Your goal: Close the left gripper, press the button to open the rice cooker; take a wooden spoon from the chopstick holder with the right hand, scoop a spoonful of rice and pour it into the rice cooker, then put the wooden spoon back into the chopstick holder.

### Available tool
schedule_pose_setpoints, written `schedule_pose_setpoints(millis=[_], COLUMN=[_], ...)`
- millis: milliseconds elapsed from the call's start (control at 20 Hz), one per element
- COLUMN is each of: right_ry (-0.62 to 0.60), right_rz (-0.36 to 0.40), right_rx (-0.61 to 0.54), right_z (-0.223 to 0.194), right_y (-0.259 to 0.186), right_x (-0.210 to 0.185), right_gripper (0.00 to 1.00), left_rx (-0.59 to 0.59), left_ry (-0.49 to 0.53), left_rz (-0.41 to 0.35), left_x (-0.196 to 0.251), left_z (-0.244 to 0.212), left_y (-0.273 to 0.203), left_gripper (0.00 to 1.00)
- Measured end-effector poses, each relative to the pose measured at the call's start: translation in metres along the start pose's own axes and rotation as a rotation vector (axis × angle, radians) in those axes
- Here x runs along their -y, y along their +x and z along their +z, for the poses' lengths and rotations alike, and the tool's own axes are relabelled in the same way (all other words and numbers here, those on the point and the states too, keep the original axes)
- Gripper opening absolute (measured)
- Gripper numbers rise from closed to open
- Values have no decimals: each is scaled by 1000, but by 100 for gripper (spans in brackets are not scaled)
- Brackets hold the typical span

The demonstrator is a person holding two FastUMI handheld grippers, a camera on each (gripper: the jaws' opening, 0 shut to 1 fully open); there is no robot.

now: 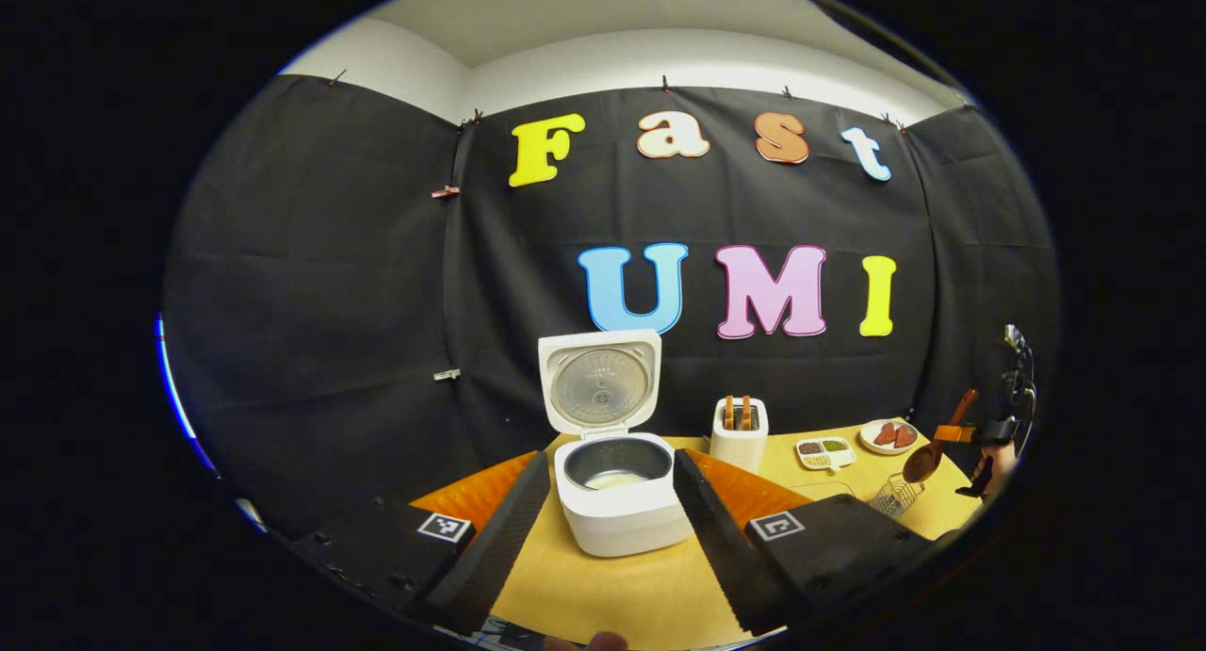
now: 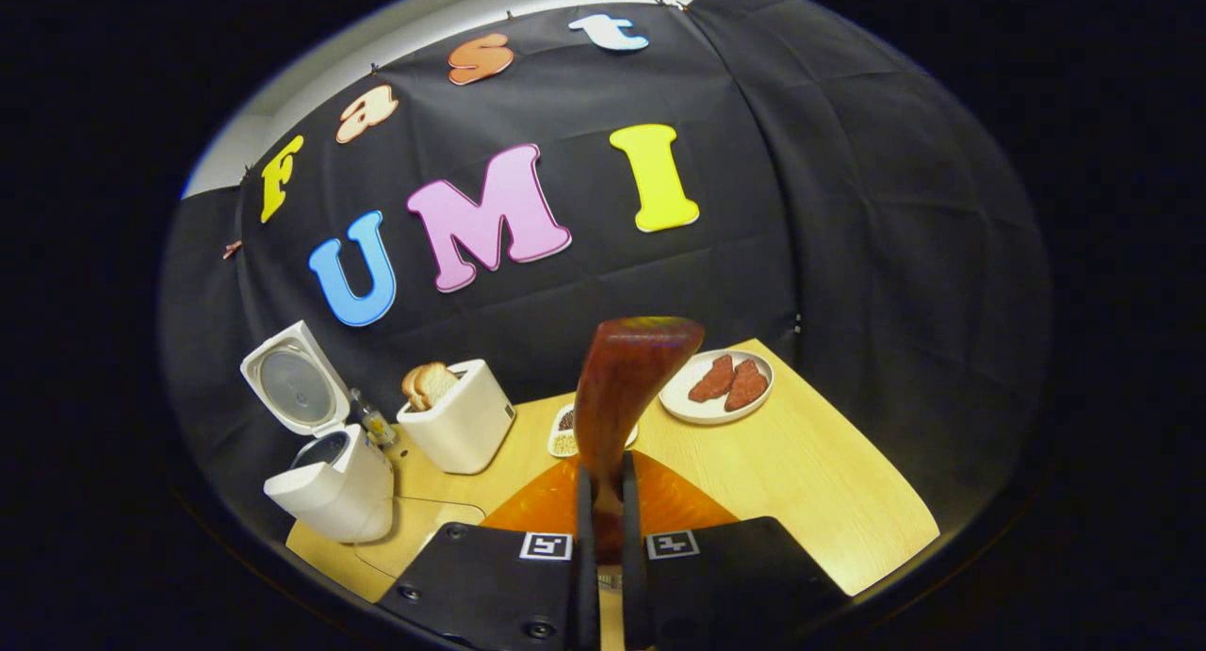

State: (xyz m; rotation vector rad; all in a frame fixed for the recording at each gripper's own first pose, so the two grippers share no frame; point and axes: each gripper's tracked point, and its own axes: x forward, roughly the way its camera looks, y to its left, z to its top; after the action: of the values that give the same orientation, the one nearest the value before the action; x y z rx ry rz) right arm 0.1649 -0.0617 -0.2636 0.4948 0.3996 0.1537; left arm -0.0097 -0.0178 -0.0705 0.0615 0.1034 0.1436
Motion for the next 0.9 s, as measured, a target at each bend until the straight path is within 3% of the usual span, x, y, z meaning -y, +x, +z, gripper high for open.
schedule_pose_setpoints(millis=[250, 450, 650, 900], right_ry=[-55, -154, -273, -485], right_rz=[84, 144, 120, 91], right_rx=[55, 25, -33, -132], right_z=[26, -1, -48, -113], right_y=[-32, -32, -14, 21], right_x=[-91, -159, -187, -191], right_gripper=[14, 14, 14, 14], left_rx=[-3, -7, -23, -40], left_ry=[-13, -7, -22, -33], left_rz=[-74, -99, -119, -125], left_x=[-33, -58, -71, -81], left_z=[-13, -27, -36, -45], left_y=[14, 22, 28, 37], left_gripper=[92, 92, 92, 92])
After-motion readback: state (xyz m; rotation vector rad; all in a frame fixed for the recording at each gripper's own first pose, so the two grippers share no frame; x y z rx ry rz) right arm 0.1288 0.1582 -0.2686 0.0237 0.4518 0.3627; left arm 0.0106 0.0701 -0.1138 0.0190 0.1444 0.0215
